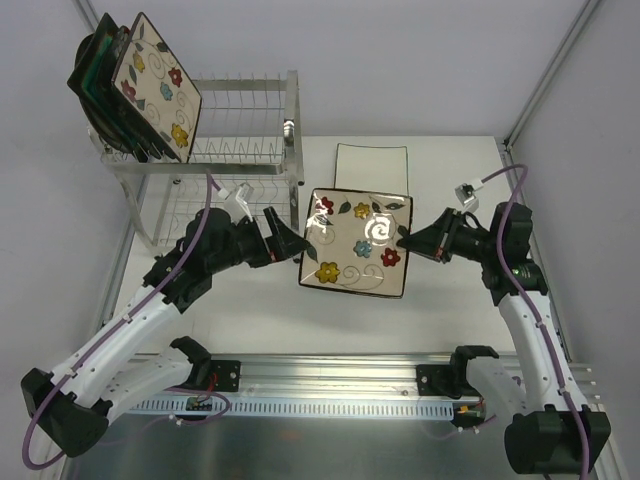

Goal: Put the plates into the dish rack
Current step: Pass the plate from the right arm to the left, then insert the plate into the dish rack

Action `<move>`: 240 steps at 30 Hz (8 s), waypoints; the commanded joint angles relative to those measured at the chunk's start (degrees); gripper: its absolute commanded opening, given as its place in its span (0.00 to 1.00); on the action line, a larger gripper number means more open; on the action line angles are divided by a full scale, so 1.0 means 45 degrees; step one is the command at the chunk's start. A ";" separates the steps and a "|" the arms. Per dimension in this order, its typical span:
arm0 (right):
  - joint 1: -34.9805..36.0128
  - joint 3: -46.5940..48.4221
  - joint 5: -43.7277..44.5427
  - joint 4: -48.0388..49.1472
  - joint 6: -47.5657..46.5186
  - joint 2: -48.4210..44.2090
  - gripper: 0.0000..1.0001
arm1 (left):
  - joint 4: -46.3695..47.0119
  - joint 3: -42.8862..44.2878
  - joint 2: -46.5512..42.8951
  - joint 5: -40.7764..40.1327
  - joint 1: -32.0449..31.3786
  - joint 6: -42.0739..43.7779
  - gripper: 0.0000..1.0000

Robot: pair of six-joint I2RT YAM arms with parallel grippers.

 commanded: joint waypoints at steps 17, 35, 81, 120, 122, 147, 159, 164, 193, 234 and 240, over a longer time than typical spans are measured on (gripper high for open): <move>0.1103 0.1836 -0.2437 0.1981 0.0534 -0.0194 0.01 | 0.5151 -0.0917 0.1066 0.1692 -0.0467 -0.1775 0.79; 0.1259 0.2266 -0.2437 0.1923 0.0145 0.0568 0.00 | 0.7496 -0.2110 0.0910 0.2767 -0.0448 -0.2479 0.39; 0.1181 0.4354 0.3006 -0.6043 -0.5442 0.1837 0.84 | 0.7008 -0.0296 -0.0615 0.2648 -0.0448 0.1151 0.00; -0.1612 0.1993 0.5844 -0.5909 -0.3469 0.2404 0.99 | 0.6538 1.0210 0.4736 0.0249 -0.0409 0.6444 0.00; -0.1631 0.1934 0.5747 -0.5831 -0.3469 0.2404 0.99 | 0.6616 1.0661 0.4952 0.0111 -0.0292 0.6622 0.00; -0.1612 0.2285 0.5082 -0.5792 -0.3821 0.2716 1.00 | 0.8706 1.2677 0.5033 -0.3247 0.2696 0.9431 0.00; -0.1612 0.2383 0.4829 -0.5675 -0.3743 0.3068 0.99 | 1.1182 1.0489 0.3645 -0.4303 0.3517 1.1484 0.00; -0.1612 0.2403 0.4808 -0.5655 -0.3762 0.3146 1.00 | 1.2591 0.9668 0.3527 -0.4557 0.3615 1.2285 0.00; -0.1612 0.2813 0.4555 -0.5636 -0.3879 0.3967 1.00 | 1.5601 0.7617 0.3624 -0.6120 0.5059 1.4435 0.00; -0.1612 0.2852 0.4555 -0.5773 -0.4113 0.4045 0.99 | 1.4977 0.5820 0.4133 -0.6569 0.5431 1.3400 0.00; -0.1612 0.2832 0.4476 -0.5675 -0.4055 0.3967 1.00 | 1.4333 0.5663 0.3782 -0.6491 0.5431 1.3244 0.00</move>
